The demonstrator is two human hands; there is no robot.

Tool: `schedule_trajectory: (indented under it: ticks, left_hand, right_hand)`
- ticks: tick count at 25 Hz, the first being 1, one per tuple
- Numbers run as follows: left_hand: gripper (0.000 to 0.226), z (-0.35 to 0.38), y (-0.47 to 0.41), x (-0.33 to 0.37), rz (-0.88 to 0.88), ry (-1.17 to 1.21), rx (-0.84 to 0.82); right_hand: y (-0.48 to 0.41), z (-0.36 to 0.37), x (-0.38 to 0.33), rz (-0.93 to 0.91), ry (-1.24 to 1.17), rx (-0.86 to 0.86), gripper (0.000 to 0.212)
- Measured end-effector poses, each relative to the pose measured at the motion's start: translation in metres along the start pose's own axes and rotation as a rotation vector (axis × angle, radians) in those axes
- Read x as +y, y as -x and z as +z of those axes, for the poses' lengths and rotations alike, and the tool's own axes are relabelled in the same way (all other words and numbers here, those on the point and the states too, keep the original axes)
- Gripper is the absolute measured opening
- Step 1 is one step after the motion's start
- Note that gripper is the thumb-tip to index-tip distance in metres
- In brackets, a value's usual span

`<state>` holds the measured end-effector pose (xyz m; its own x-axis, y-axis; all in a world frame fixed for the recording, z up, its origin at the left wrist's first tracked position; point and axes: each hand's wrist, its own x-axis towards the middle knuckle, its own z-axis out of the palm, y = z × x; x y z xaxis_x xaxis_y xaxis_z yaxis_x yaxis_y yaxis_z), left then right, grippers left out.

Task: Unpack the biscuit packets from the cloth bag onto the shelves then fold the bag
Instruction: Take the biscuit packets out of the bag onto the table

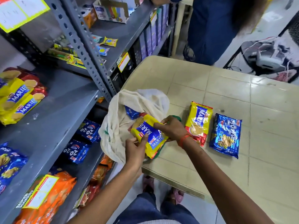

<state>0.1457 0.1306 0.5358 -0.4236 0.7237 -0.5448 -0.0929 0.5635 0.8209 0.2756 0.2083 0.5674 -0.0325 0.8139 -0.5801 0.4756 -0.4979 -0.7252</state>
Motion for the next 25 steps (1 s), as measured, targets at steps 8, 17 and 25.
schedule_trajectory:
  ticks: [8, 17, 25]
  left_hand:
    - [0.047, 0.132, 0.041, -0.005, 0.273, -0.101, -0.335]
    - [0.036, 0.343, 0.089, -0.036, 0.395, -0.593, -0.709]
    - [0.046, 0.369, 0.092, -0.06, 0.276, -0.703, -0.848]
  right_hand:
    - [0.031, -0.114, 0.078, 0.015, 0.002, 0.292, 0.042]
    - [0.04, -0.239, 0.239, 0.169, -0.436, 0.663, 0.055]
    - [0.02, -0.244, 0.274, 0.382, -0.172, 0.686, 0.051]
